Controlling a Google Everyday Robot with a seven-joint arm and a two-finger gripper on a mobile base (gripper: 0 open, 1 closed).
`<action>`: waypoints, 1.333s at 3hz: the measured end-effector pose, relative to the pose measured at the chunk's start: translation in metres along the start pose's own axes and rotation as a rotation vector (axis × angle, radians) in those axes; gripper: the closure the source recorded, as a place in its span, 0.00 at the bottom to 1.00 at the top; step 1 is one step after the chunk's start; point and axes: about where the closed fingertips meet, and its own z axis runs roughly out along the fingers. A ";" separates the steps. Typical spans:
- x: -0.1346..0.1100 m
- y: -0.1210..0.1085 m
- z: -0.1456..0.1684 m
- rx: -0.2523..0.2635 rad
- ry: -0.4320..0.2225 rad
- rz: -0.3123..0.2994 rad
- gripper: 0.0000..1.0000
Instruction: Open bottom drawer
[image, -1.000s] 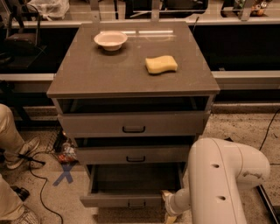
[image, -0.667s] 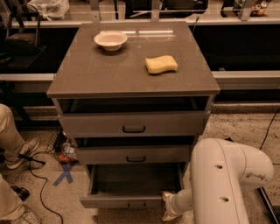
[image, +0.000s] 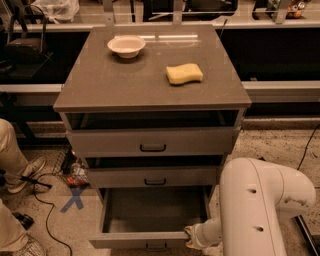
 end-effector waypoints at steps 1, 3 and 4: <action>0.003 0.001 -0.006 0.020 0.000 0.004 1.00; 0.007 0.004 -0.011 0.038 -0.006 0.015 1.00; 0.007 0.004 -0.011 0.038 -0.006 0.015 1.00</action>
Offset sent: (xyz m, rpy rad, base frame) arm -0.0041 -0.0151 0.0126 0.0094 -0.0473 -0.0370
